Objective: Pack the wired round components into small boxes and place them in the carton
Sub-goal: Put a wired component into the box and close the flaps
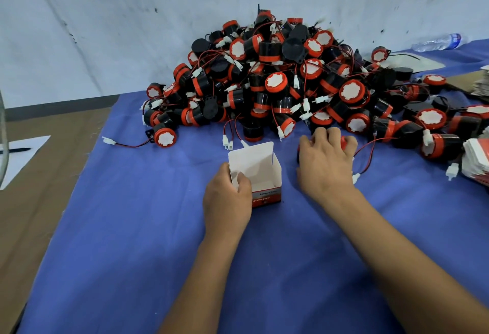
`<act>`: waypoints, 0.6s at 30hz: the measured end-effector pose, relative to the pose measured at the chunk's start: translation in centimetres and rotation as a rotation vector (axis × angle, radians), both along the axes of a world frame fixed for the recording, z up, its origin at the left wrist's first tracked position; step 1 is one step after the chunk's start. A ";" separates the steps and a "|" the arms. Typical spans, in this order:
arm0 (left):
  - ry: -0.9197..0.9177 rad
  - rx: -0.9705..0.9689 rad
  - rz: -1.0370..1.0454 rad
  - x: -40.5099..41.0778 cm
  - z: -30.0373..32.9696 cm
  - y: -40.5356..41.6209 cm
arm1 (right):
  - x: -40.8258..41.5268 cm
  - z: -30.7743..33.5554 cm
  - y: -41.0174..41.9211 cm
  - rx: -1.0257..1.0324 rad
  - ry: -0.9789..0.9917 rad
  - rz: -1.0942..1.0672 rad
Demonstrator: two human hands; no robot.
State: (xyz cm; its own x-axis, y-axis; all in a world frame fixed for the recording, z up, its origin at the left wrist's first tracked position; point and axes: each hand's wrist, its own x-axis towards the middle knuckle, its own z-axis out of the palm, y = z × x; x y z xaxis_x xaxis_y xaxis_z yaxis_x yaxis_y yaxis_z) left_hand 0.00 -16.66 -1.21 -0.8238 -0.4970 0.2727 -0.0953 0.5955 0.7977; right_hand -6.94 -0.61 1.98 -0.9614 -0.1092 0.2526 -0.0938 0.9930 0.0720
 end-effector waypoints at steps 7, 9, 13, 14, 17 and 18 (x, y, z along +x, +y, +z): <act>0.025 0.038 0.010 0.0 -0.2 -0.6 | -0.2 0.5 -0.5 -0.017 -0.002 0.274; 0.019 0.047 0.020 0.0 -0.2 -0.8 | -0.1 0.5 -0.2 -0.005 0.003 0.299; 0.020 0.071 0.022 0.1 -0.2 -0.9 | -0.5 0.4 -0.4 -0.019 0.002 0.097; 0.022 0.068 0.021 0.1 -0.2 -0.8 | -1.0 0.3 -0.7 -0.010 0.000 0.037; 0.023 0.058 0.023 0.0 -0.2 -0.8 | -3.3 -0.1 -2.1 -0.038 0.066 0.024; 0.025 0.055 0.025 0.0 -0.2 -0.8 | -4.1 -0.4 -2.6 -0.046 0.085 0.073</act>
State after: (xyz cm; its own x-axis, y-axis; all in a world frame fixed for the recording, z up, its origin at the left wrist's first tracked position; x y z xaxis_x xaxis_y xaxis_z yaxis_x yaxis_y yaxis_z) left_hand -0.05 -17.42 -1.42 -0.8043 -0.5319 0.2651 -0.0889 0.5488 0.8312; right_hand -11.09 -3.19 1.62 -0.9264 -0.1642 0.3388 -0.1612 0.9862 0.0373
